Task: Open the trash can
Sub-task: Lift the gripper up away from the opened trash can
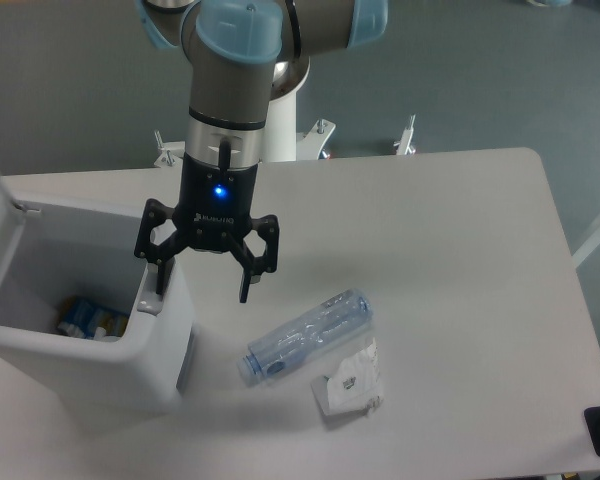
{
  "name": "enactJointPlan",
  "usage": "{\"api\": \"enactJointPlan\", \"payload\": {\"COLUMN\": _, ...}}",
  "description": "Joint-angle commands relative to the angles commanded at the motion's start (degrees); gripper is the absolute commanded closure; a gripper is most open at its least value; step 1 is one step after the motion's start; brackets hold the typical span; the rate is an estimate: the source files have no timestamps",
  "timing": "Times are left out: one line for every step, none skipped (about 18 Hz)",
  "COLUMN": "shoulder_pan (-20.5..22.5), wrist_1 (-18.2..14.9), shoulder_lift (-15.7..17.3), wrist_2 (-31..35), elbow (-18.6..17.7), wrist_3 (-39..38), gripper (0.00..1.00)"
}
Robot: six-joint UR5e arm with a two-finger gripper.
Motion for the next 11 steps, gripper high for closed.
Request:
{"api": "enactJointPlan", "payload": {"shoulder_pan": 0.1, "wrist_1": 0.0, "shoulder_lift": 0.1, "wrist_2": 0.0, "elbow": 0.0, "wrist_3": 0.0, "gripper": 0.0}}
{"api": "enactJointPlan", "payload": {"shoulder_pan": 0.1, "wrist_1": 0.1, "shoulder_lift": 0.1, "wrist_2": -0.1, "elbow": 0.3, "wrist_3": 0.0, "gripper": 0.0}}
{"api": "enactJointPlan", "payload": {"shoulder_pan": 0.1, "wrist_1": 0.1, "shoulder_lift": 0.0, "wrist_2": -0.1, "elbow": 0.8, "wrist_3": 0.0, "gripper": 0.0}}
{"api": "enactJointPlan", "payload": {"shoulder_pan": 0.1, "wrist_1": 0.1, "shoulder_lift": -0.1, "wrist_2": -0.1, "elbow": 1.3, "wrist_3": 0.2, "gripper": 0.0}}
{"api": "enactJointPlan", "payload": {"shoulder_pan": 0.6, "wrist_1": 0.1, "shoulder_lift": -0.3, "wrist_2": -0.1, "elbow": 2.2, "wrist_3": 0.2, "gripper": 0.0}}
{"api": "enactJointPlan", "payload": {"shoulder_pan": 1.2, "wrist_1": 0.1, "shoulder_lift": -0.4, "wrist_2": -0.1, "elbow": 3.3, "wrist_3": 0.1, "gripper": 0.0}}
{"api": "enactJointPlan", "payload": {"shoulder_pan": 2.4, "wrist_1": 0.1, "shoulder_lift": -0.6, "wrist_2": 0.3, "elbow": 3.9, "wrist_3": 0.4, "gripper": 0.0}}
{"api": "enactJointPlan", "payload": {"shoulder_pan": 3.9, "wrist_1": 0.3, "shoulder_lift": -1.0, "wrist_2": 0.5, "elbow": 4.2, "wrist_3": 1.0, "gripper": 0.0}}
{"api": "enactJointPlan", "payload": {"shoulder_pan": 4.8, "wrist_1": 0.5, "shoulder_lift": -1.8, "wrist_2": 0.7, "elbow": 5.0, "wrist_3": 1.7, "gripper": 0.0}}
{"api": "enactJointPlan", "payload": {"shoulder_pan": 6.0, "wrist_1": 1.0, "shoulder_lift": -2.9, "wrist_2": 1.0, "elbow": 6.6, "wrist_3": 2.8, "gripper": 0.0}}
{"api": "enactJointPlan", "payload": {"shoulder_pan": 7.1, "wrist_1": 1.0, "shoulder_lift": -4.0, "wrist_2": 1.0, "elbow": 8.0, "wrist_3": 4.0, "gripper": 0.0}}
